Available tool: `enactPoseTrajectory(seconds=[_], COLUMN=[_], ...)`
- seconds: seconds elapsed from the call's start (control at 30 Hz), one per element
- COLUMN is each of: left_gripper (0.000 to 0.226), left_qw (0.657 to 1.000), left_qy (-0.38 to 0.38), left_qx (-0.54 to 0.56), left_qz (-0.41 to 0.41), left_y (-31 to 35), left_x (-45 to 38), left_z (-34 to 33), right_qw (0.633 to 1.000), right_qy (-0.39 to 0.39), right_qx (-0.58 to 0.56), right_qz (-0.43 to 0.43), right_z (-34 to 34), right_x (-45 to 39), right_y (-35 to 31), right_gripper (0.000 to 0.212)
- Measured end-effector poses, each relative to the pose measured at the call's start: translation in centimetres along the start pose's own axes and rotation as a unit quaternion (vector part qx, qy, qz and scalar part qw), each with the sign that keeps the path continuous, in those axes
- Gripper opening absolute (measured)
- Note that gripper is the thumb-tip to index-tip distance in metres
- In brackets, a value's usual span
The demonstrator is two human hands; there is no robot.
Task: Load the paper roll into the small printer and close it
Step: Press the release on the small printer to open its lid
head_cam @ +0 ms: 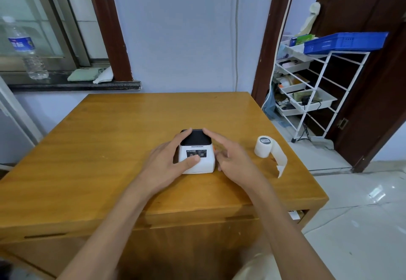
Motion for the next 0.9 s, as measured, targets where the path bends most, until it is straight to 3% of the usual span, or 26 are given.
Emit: enactPoseTrajectory(seconds=[0.33,0.63,0.77,0.9], left_gripper=[0.083,0.08,0.08,0.099], left_qw=[1.0,0.999,0.999,0.998], left_qy=[-0.001,0.0,0.012,0.03], left_qx=[0.005,0.033,0.032,0.043], left_qz=[0.005,0.011,0.014,0.046], left_y=[0.0,-0.4,-0.3,-0.5], left_x=[0.1,0.1,-0.1,-0.2], left_z=[0.0,0.1,0.0,-0.1], right_qw=[1.0,0.994,0.997,0.999], right_qy=[0.005,0.035,0.032,0.033], right_qx=[0.016,0.101,0.064,-0.006], right_qz=[0.006,0.036,0.031,-0.017], right_z=[0.1,0.2,0.3,0.6], right_x=[0.3,0.7,0.5,0.4], right_y=[-0.3,-1.3,-1.1,-0.9], right_gripper=[0.075,0.072,0.072,0.054])
Point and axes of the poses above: each hand's wrist, its own x-axis away from the middle knuckle, its own z-axis out of the back of the hand, y = z × x, the point moved 4 cm from there along -x, towards the middle knuckle, and after that the axes turned 11 degrees about x, right-handed, at the moved point
